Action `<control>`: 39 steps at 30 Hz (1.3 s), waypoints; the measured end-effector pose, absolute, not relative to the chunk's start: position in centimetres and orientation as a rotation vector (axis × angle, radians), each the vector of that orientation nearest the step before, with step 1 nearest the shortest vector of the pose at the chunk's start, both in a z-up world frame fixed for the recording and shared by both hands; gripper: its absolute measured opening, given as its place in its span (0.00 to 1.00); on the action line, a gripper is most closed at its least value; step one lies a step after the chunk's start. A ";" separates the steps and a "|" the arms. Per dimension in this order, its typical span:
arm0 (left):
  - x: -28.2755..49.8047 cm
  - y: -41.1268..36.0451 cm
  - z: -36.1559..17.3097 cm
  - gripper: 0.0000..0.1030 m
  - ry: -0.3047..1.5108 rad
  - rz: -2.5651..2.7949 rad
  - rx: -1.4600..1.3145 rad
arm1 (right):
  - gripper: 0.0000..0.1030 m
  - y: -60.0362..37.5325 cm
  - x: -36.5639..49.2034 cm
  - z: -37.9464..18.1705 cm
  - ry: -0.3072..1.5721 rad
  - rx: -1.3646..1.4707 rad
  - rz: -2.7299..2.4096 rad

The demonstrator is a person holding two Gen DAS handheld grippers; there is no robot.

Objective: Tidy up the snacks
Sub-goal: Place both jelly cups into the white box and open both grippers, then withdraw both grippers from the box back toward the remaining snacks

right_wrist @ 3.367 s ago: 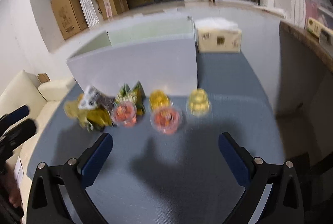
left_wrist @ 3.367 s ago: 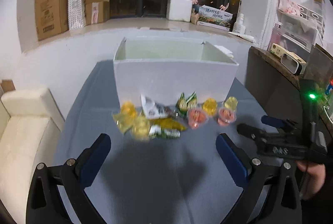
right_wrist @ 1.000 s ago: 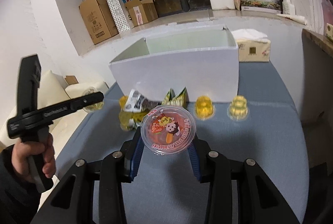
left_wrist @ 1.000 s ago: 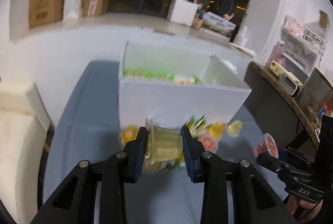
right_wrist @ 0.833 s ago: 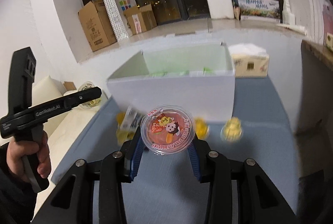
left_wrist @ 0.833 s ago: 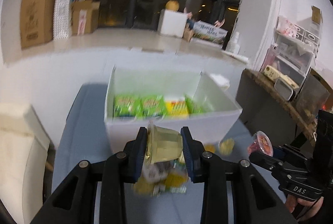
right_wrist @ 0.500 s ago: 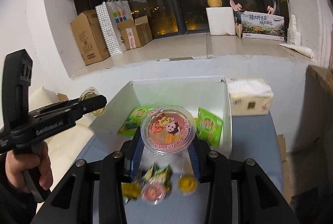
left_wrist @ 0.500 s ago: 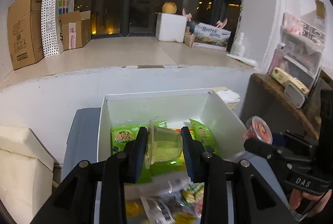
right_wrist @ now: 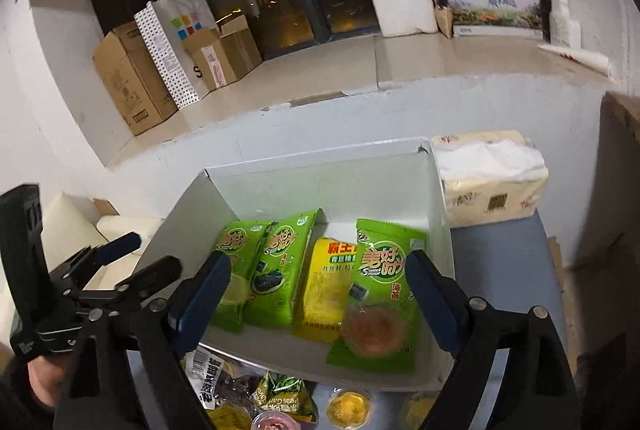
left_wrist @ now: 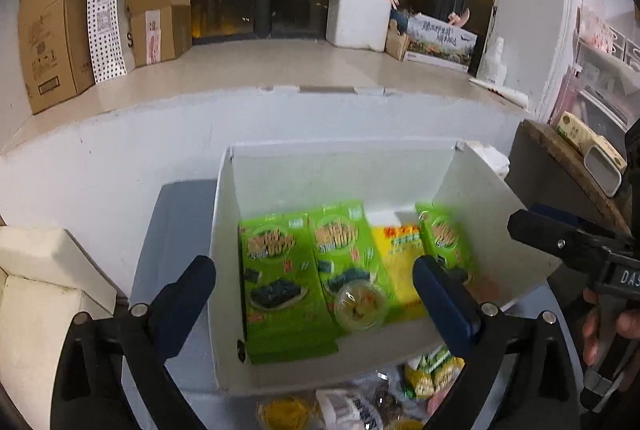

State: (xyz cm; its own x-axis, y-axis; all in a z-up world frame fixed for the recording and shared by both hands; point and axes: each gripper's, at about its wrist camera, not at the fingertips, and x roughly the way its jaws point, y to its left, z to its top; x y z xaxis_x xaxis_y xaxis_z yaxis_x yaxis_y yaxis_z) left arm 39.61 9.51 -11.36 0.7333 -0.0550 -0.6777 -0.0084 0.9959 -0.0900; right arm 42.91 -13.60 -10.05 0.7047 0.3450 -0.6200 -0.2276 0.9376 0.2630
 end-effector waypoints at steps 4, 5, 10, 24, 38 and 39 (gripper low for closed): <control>38.2 9.2 -11.5 1.00 0.746 -0.021 -0.059 | 0.90 -13.7 41.3 -10.3 0.707 0.189 0.326; 37.5 9.2 -11.4 1.00 0.746 -0.021 -0.062 | 0.90 -13.7 40.7 -10.3 0.700 0.196 0.330; 33.0 8.8 -11.2 1.00 0.718 -0.029 -0.070 | 0.90 -12.8 37.6 -9.8 0.687 0.158 0.342; 19.6 7.0 -16.7 1.00 0.758 -0.015 -0.141 | 1.00 -13.1 24.3 -15.9 0.727 0.061 0.335; 18.9 5.8 -17.1 1.00 0.767 -0.035 -0.158 | 1.00 -17.6 26.4 -17.2 0.739 0.095 0.202; 18.9 5.8 -17.1 1.00 0.769 -0.037 -0.158 | 1.00 -18.3 27.5 -17.3 0.748 0.105 0.186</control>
State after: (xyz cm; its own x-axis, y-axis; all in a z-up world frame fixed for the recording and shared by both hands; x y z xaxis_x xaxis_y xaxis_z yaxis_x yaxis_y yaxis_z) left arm 18.92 5.81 -17.15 0.7189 -0.0914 -0.6891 -0.0242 0.9874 -0.1563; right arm 27.52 -18.27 -17.30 0.7177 0.2055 -0.6654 -0.1308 0.9782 0.1610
